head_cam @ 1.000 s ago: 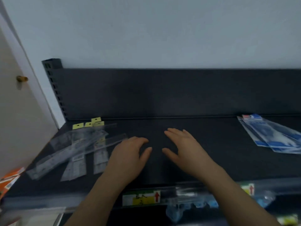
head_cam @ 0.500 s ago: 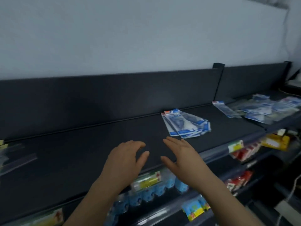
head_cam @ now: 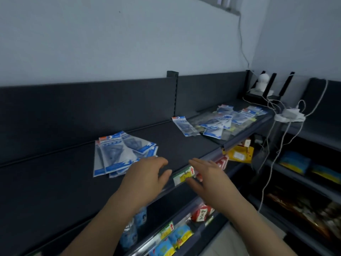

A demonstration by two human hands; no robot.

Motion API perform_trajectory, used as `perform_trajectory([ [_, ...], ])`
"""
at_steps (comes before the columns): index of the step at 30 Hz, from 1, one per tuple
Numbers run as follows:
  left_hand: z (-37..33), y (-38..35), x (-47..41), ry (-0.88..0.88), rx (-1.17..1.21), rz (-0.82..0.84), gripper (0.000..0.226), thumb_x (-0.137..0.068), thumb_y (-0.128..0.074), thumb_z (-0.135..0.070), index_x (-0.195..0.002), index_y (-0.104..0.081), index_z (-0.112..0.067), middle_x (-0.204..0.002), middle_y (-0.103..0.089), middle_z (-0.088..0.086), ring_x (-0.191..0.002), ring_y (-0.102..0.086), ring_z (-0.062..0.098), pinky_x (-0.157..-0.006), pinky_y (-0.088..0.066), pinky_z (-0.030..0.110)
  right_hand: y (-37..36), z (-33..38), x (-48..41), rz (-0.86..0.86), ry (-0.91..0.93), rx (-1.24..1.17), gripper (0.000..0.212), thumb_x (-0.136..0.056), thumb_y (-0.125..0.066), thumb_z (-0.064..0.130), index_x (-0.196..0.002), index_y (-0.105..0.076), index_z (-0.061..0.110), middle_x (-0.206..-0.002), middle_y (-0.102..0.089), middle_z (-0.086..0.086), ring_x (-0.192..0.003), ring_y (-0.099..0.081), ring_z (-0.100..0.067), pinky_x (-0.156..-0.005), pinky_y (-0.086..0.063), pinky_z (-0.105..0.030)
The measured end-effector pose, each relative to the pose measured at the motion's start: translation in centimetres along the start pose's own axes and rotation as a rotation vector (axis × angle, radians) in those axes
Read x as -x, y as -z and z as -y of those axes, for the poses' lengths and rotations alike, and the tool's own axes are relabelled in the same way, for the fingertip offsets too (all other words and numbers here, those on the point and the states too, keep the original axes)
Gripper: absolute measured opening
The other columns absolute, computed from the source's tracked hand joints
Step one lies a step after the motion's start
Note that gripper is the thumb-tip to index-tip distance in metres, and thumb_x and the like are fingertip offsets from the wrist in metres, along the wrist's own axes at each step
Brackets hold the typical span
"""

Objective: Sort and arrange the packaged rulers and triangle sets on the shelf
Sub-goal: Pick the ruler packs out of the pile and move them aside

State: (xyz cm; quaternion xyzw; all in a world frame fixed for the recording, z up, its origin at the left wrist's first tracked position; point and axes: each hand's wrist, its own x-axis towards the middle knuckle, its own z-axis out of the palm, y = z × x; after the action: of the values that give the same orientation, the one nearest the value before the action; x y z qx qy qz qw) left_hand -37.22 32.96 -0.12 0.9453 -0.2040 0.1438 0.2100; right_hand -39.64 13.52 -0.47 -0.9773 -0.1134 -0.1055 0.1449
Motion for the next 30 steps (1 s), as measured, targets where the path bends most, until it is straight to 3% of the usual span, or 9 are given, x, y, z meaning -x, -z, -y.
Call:
perform_trajectory([
  [10, -1.1, -3.4, -16.9, -0.075, -0.023, 0.089, 0.03, -0.094, -0.051, -0.042, -0.117, -0.061, -0.028, -0.11, -0.065, -0.011, -0.096, -0.06, 0.01, -0.083, -0.051, 0.033, 2.4, -11.3, -8.8, -0.043, -0.149, 0.037, 0.057, -0.096, -0.049, 0.043, -0.147, -0.035, 0.022, -0.152, -0.036, 0.005, -0.139, -0.031, -0.01, -0.118, -0.012, -0.028],
  [15, -0.1, -5.6, -25.3, -0.065, 0.044, 0.176, 0.03, -0.094, -0.053, -0.04, -0.119, -0.06, -0.025, -0.108, -0.065, -0.011, -0.09, -0.06, 0.007, -0.083, -0.051, 0.03, 3.6, -15.5, -13.9, -0.002, -0.221, 0.028, 0.056, -0.098, -0.048, 0.04, -0.148, -0.033, 0.021, -0.153, -0.034, 0.005, -0.14, -0.029, -0.013, -0.115, -0.018, -0.026],
  [24, -0.2, -12.1, -36.4, -0.017, 0.018, 0.354, 0.043, -0.096, -0.05, -0.039, -0.134, -0.05, -0.017, -0.128, -0.057, 0.001, -0.11, -0.056, 0.017, -0.094, -0.048, 0.036, 3.5, -23.0, -20.9, 0.037, -0.34, 0.02, 0.05, -0.099, -0.046, 0.035, -0.146, -0.037, 0.019, -0.148, -0.042, 0.0, -0.133, -0.041, -0.02, -0.109, -0.032, -0.031],
  [30, -0.7, -16.2, -41.0, 0.026, 0.008, 0.413, 0.051, -0.096, -0.05, -0.039, -0.139, -0.045, -0.013, -0.137, -0.051, 0.006, -0.119, -0.052, 0.021, -0.097, -0.045, 0.032, 2.8, -27.7, -25.9, 0.072, -0.357, -0.018, 0.05, -0.099, -0.048, 0.032, -0.146, -0.038, 0.019, -0.15, -0.041, -0.001, -0.132, -0.044, -0.022, -0.108, -0.035, -0.034],
])
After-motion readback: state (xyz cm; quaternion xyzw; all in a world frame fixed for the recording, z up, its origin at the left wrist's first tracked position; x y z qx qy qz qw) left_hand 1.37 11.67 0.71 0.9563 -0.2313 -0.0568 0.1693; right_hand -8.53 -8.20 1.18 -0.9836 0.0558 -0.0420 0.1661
